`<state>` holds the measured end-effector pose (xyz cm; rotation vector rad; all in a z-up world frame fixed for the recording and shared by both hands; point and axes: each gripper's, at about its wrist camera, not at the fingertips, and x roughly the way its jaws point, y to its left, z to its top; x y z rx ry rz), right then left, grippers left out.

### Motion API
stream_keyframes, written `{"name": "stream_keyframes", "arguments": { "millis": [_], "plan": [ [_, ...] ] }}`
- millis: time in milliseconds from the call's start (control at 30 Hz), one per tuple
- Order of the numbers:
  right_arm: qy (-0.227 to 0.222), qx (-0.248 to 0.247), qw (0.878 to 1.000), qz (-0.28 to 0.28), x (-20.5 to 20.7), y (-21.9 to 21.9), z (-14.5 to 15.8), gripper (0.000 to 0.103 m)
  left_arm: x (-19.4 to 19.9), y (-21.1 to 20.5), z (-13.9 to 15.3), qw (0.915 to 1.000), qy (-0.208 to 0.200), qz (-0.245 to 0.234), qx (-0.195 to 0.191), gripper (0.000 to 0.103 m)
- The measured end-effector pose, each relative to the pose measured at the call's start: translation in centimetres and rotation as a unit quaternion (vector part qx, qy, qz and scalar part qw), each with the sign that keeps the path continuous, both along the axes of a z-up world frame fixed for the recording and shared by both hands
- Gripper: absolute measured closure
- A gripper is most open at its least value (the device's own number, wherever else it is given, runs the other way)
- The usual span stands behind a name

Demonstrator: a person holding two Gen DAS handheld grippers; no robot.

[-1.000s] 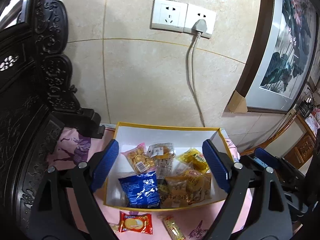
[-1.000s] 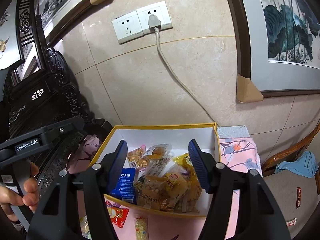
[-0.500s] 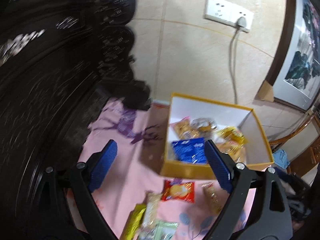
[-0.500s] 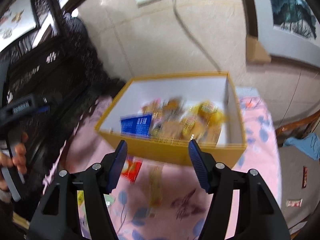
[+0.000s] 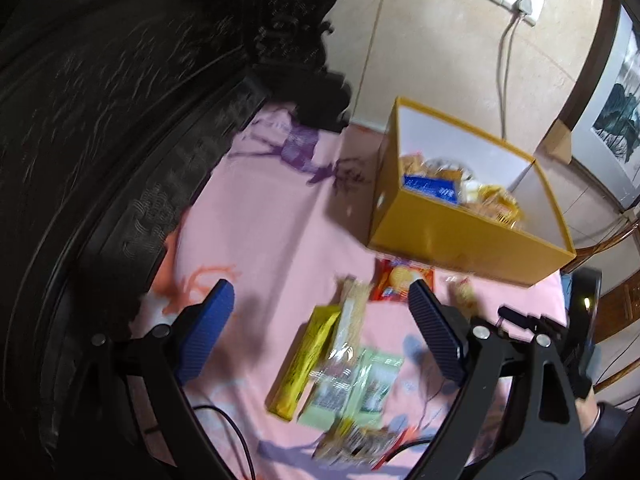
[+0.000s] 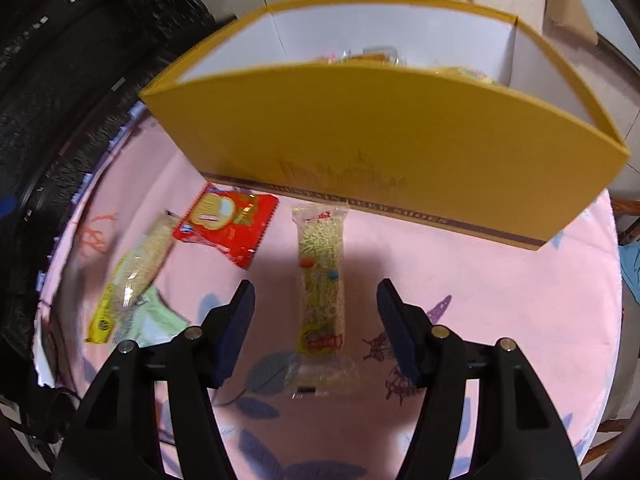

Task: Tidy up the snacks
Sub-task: 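Move both open tools back toward the remaining snack pile, then grasp clear rice-cake bar with right tool while left tool grasps another rice-cake bar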

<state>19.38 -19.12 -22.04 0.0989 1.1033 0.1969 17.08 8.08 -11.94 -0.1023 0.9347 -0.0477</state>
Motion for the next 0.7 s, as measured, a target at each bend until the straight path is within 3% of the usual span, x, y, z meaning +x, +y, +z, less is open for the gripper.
{"name": "stream_keyframes", "arguments": {
  "millis": [133, 300, 400, 700],
  "plan": [
    [0.008, -0.02, 1.0, 0.005, 1.0, 0.6, -1.1, 0.043, -0.8, 1.7, -1.1, 0.9997, 0.016, 0.019, 0.001, 0.013],
    [0.028, -0.036, 0.999, 0.017, 1.4, 1.2, -2.7, 0.073, -0.8, 3.3, -1.7, 0.9987, 0.027, 0.043, 0.0, 0.013],
    [0.022, -0.054, 0.998, 0.03, 0.9, 1.6, -2.8, 0.073, -0.6, 3.5, -1.8, 0.9987, 0.028, 0.044, 0.0, 0.013],
    [0.037, -0.036, 0.999, 0.002, -2.7, -0.2, -2.5, 0.073, 0.5, -0.3, -4.4, 0.9986, 0.05, -0.008, 0.016, 0.013]
  ]
}}
